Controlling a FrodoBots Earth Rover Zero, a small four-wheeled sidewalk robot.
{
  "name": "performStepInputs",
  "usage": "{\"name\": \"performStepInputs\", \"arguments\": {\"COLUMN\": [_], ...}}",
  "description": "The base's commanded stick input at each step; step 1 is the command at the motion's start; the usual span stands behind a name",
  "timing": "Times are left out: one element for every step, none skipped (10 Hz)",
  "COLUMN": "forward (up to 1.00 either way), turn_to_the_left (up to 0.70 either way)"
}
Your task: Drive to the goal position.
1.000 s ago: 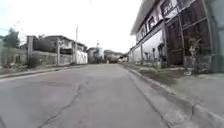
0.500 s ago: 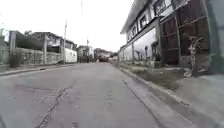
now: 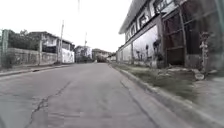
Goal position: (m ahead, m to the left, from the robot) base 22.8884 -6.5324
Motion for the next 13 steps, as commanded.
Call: {"name": "performStepInputs", "arguments": {"forward": [1.00,1.00,1.00,1.00,1.00,1.00,1.00,1.00,1.00,1.00,1.00,1.00,1.00], "turn_to_the_left": [0.03,0.09,0.00,0.00,0.00,0.00,0.00,0.00,0.00,0.00,0.00,0.00,0.00]}}
